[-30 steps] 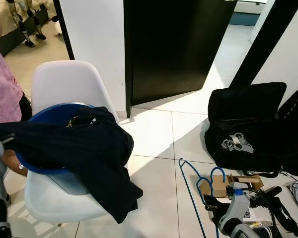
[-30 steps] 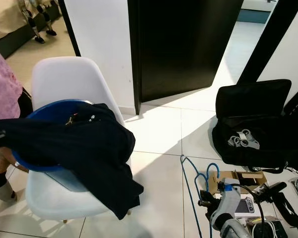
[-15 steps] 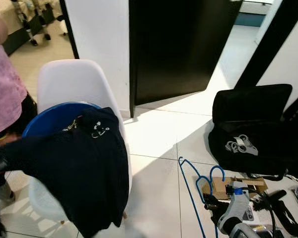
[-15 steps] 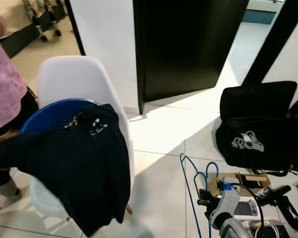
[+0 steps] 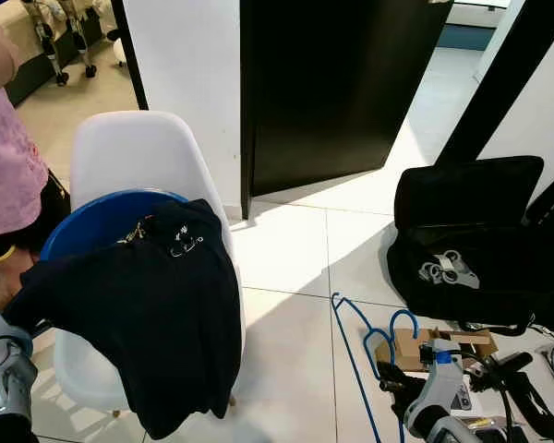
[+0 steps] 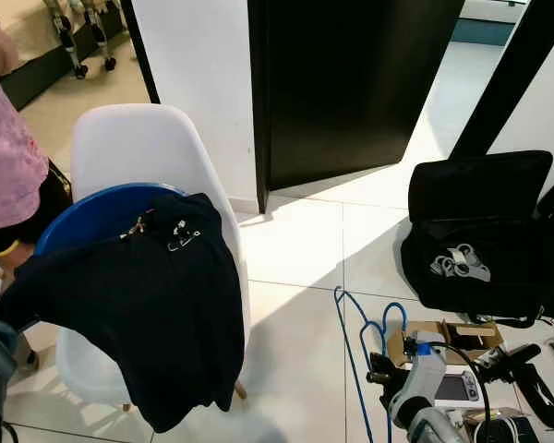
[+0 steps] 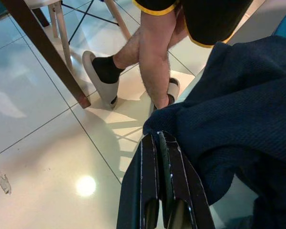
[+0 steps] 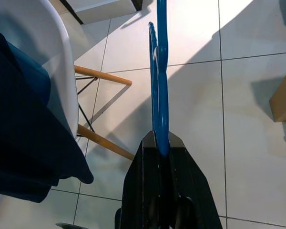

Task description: Hang hanger

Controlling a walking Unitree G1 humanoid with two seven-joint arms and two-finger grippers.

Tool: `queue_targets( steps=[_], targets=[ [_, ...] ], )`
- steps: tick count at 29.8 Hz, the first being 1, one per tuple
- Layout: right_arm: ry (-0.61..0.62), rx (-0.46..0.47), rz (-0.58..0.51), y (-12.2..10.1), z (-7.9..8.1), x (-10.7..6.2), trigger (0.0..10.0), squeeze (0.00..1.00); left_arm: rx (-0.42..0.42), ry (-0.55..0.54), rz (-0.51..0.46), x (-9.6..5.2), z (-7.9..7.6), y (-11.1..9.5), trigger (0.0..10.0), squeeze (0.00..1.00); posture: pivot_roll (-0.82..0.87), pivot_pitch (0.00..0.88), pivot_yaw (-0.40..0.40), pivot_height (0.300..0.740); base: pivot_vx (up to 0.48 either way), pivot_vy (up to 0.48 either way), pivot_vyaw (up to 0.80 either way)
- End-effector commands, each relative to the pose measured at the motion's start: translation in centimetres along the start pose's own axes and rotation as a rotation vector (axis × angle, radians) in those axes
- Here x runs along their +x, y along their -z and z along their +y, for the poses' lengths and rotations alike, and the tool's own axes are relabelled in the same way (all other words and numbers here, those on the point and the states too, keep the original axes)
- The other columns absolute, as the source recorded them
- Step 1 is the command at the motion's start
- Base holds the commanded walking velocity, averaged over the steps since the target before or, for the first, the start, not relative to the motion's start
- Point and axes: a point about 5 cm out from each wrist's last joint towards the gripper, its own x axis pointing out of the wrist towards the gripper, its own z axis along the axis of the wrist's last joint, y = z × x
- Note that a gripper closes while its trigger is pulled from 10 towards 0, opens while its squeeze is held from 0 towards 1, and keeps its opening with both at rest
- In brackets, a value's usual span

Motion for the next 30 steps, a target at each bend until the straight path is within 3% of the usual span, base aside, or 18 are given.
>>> queue_targets(
  steps=[1, 2, 3, 7, 16, 19, 23, 24, 26, 27, 28, 30],
  targets=[
    [0.009, 0.015, 0.012, 0.4, -0.1, -0.3, 10.0, 0.0, 0.059, -0.054, 0.009, 0.1, 1.2, 1.0, 10.0, 0.73, -0.02, 0.151, -0.02, 0.74, 0.0, 0.0, 0.0],
    [0.009, 0.015, 0.012, 0.4, -0.1, -0.3, 10.0, 0.0, 0.059, -0.054, 0.009, 0.1, 1.2, 1.0, 10.0, 0.73, -0.02, 0.151, -0.02, 0.74, 0.0, 0.0, 0.0],
    [0.009, 0.015, 0.014, 0.4, -0.1, -0.3, 10.0, 0.0, 0.076, -0.075, -0.01, 0.1, 1.6, 0.7, 10.0, 1.0, -0.02, 0.147, -0.02, 0.74, 0.0, 0.0, 0.0],
    [0.009, 0.016, 0.017, 0.4, -0.2, -0.3, 10.0, 0.0, 0.107, -0.098, -0.051, 0.2, 2.1, -0.1, 10.0, 1.0, -0.02, 0.146, -0.021, 0.74, 0.0, 0.0, 0.0],
    [0.008, 0.017, 0.031, 0.7, -0.4, -0.3, 10.0, 0.0, 0.158, -0.089, -0.255, -0.2, 2.0, -4.1, 10.0, 1.0, -0.02, 0.136, -0.023, 0.74, 0.0, 0.0, 0.0],
    [0.008, 0.017, 0.035, 0.8, -0.4, -0.3, 10.0, 0.0, 0.161, -0.029, -0.339, -0.7, 0.8, -5.4, 10.0, 1.0, -0.02, 0.135, -0.025, 0.74, 0.0, 0.0, 0.0],
    [0.009, 0.018, 0.04, 0.9, -0.5, -0.2, 10.0, 0.0, 0.14, 0.385, -0.455, -3.0, -5.2, -6.9, 10.0, 1.0, -0.02, 0.138, -0.026, 0.74, 0.0, 0.0, 0.0],
    [0.009, 0.018, 0.04, 0.9, -0.5, -0.2, 10.0, 0.0, 0.14, 0.385, -0.455, -3.0, -5.2, -6.9, 10.0, 1.0, -0.02, 0.138, -0.026, 0.74, 0.0, 0.0, 0.0],
    [0.01, 0.019, 0.041, 0.9, -0.6, -0.2, 10.0, 0.0, 0.169, 0.607, -0.462, -4.6, -8.1, -6.6, 10.0, 1.0, -0.02, 0.139, -0.025, 0.74, 0.0, 0.0, 0.0],
    [0.01, 0.019, 0.041, 0.9, -0.6, -0.2, 10.0, 0.0, 0.169, 0.607, -0.462, -4.6, -8.1, -6.6, 10.0, 1.0, -0.02, 0.139, -0.025, 0.74, 0.0, 0.0, 0.0],
    [0.01, 0.019, 0.041, 0.9, -0.6, -0.1, 10.0, 0.0, 0.193, 0.719, -0.443, -5.5, -9.5, -6.2, 10.0, 0.0, -0.02, 0.14, -0.024, 0.74, 0.0, 0.0, 0.0],
    [0.013, 0.019, 0.039, 0.8, -0.6, -0.1, 10.0, 0.0, 0.211, 0.911, -0.41, -7.7, -12.0, -5.6, 10.0, 0.0, -0.03, 0.14, -0.023, 0.74, 0.0, 0.0, 0.0]
  ],
)
